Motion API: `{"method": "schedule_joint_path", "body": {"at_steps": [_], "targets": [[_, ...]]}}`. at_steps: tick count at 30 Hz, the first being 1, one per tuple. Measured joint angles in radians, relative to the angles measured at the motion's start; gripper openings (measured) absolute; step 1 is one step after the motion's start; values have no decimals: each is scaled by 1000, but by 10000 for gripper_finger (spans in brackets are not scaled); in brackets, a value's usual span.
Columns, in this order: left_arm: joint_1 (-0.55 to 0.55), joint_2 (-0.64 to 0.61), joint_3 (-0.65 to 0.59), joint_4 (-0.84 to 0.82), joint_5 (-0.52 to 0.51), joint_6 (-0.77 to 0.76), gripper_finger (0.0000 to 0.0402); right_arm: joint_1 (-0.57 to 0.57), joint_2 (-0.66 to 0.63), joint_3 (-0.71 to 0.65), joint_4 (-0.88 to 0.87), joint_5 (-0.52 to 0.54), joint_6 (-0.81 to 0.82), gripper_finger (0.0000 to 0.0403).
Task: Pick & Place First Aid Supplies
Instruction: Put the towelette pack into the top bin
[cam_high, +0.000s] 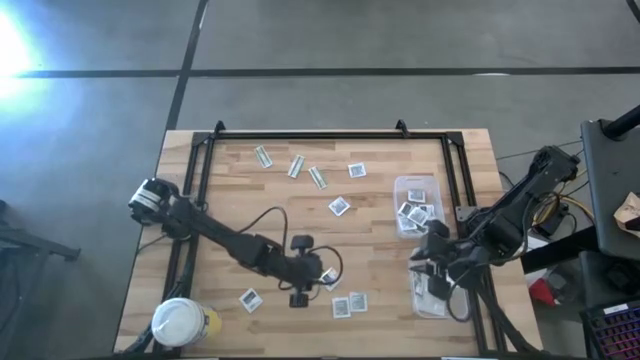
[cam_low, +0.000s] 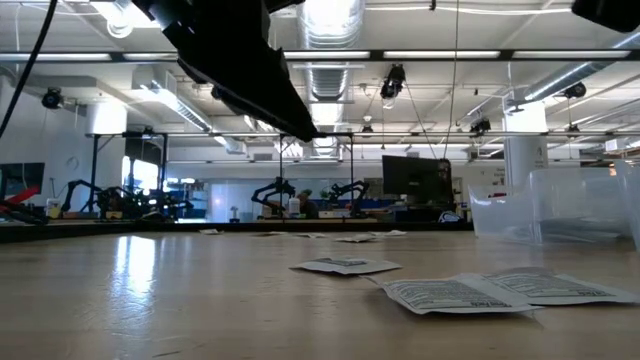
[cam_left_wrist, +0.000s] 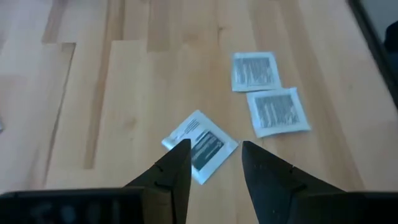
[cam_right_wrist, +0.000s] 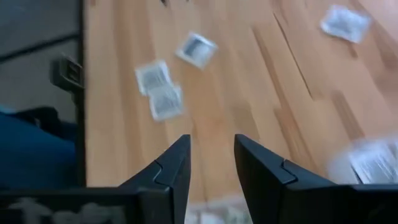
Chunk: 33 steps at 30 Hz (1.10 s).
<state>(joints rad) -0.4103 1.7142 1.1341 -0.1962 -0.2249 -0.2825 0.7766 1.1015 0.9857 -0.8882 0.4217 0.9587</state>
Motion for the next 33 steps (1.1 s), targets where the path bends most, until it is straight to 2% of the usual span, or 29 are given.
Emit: {"method": "schedule_joint_path", "body": {"at_steps": [6, 10, 15, 21, 24, 27, 33], "targets": [[-6, 4, -91, 176, 23, -28, 136, -82, 36, -35, 177, 5, -51, 119], [-10, 6, -144, 253, 34, -44, 136, -149, 88, -47, 210, -22, -60, 126], [-11, 6, -184, 279, 34, -59, 135, -211, 180, -48, 254, -84, -133, 134], [-10, 10, -206, 304, 33, -59, 135, -274, 323, -49, 431, -194, -270, 132], [-10, 35, -205, 327, 33, -54, 135, -310, 383, -49, 482, -214, -301, 134], [-9, 72, -204, 354, 33, -41, 135, -337, 424, -49, 492, -224, -350, 136], [6, 111, -204, 354, 28, -45, 135, -361, 479, -49, 601, -319, -452, 129]]}}
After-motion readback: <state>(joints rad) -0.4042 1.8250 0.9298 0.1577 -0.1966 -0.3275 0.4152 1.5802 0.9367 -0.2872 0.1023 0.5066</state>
